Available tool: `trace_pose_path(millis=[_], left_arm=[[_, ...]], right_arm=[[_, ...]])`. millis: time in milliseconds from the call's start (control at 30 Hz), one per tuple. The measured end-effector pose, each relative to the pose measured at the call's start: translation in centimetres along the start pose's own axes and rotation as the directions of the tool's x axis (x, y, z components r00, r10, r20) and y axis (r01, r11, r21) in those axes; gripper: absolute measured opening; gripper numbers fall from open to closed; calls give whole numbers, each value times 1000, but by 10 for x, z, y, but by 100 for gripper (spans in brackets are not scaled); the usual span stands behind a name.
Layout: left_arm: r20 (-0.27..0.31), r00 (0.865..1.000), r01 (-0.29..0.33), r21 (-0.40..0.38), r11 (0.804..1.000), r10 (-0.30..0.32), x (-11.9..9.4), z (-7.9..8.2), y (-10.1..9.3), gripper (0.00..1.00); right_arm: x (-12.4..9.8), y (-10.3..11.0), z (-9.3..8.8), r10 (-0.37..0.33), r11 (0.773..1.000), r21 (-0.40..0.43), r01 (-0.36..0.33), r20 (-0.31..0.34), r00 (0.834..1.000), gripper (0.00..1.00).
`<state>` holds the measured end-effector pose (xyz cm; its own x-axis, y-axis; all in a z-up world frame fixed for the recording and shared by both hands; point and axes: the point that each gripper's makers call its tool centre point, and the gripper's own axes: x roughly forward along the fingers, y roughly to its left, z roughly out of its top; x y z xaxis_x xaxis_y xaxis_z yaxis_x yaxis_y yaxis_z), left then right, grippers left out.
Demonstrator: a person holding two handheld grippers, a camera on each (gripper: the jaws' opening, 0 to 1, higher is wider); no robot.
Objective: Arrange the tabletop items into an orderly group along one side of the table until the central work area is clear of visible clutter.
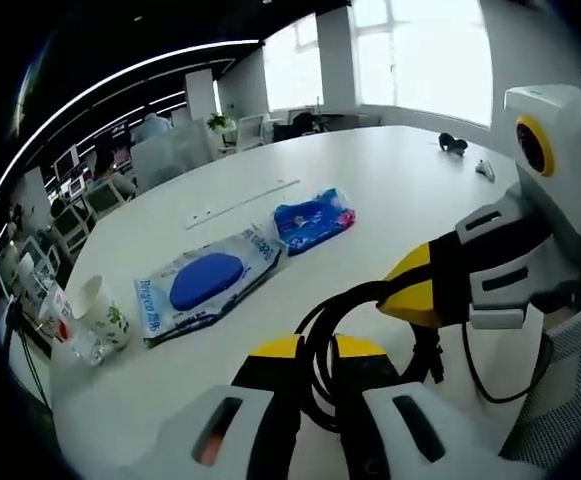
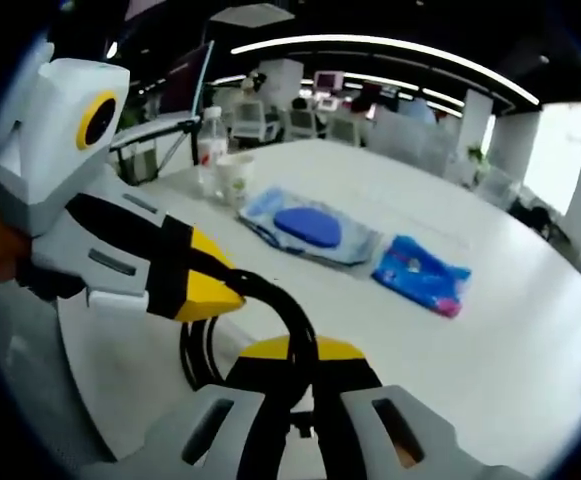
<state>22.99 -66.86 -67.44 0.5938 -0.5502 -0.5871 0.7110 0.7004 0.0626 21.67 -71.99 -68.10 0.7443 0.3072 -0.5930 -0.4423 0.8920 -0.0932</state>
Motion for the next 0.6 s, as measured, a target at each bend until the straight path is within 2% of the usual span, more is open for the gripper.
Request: trace_pose_path(millis=[167, 600], left_arm=[[7, 1000, 3, 4, 1000, -3, 4, 12, 5, 9], [7, 1000, -1, 28, 1000, 0, 15, 24, 14, 8]], right_arm=[[2, -7, 8, -8, 1000, 4, 8, 13, 1000, 2], [14, -22, 17, -13, 999, 36, 12, 21, 1000, 2]])
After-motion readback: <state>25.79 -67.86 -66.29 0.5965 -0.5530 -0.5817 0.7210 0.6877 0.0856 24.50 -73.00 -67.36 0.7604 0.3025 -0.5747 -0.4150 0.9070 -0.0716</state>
